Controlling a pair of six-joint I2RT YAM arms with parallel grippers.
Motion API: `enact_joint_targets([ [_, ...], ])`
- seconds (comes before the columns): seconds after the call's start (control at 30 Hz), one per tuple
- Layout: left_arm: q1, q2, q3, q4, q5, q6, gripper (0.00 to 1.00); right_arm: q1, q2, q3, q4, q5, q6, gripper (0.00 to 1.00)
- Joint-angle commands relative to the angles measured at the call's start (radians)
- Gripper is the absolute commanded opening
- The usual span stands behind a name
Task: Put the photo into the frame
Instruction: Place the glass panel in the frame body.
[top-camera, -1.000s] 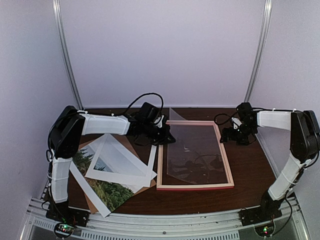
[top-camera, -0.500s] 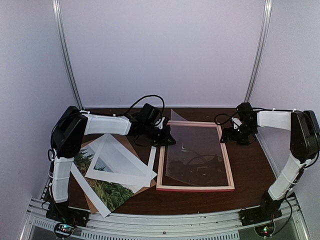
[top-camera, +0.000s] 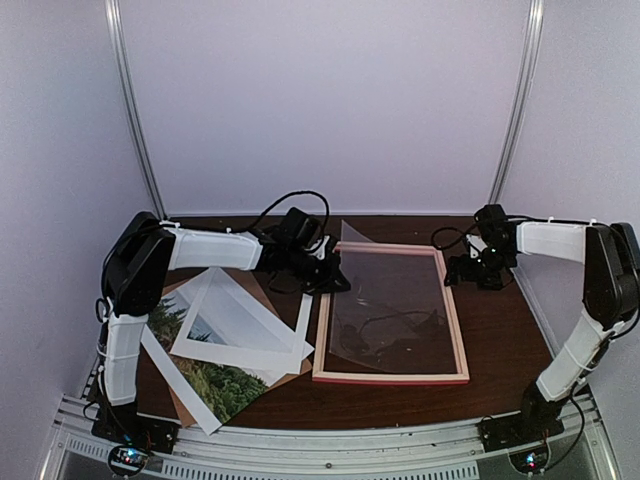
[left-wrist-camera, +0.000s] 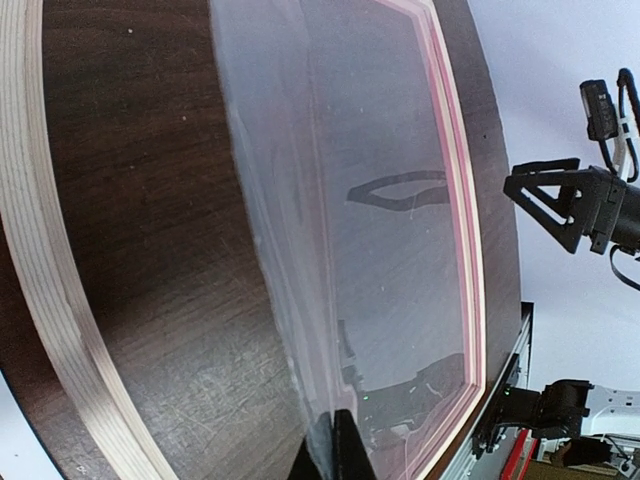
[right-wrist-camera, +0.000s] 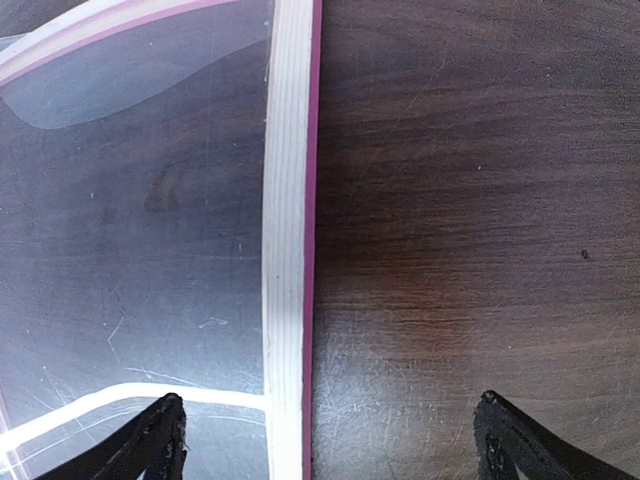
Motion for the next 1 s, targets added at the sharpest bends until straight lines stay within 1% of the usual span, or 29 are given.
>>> enact_joint_targets([
  [0.0,-0.005,-0.025,-0.005,-0.007,0.009,0.032,0.0,0.005,-0.042,-0.004,-0.013,0.053,0.016,1.0],
  [0.47,-0.006,-0.032,-0.029,-0.003,0.001,0.033,0.0,0.002,-0.013,0.016,-0.025,0.11,0.024,0.98],
  [0.57,-0.008,-0.038,-0.035,-0.003,-0.001,0.033,0.0,0.002,-0.011,0.016,-0.025,0.117,0.023,0.99],
  [0.97,-0.011,-0.053,-0.05,-0.002,-0.018,0.033,0.0,-0.003,-0.021,0.002,-0.024,0.131,0.021,1.0],
])
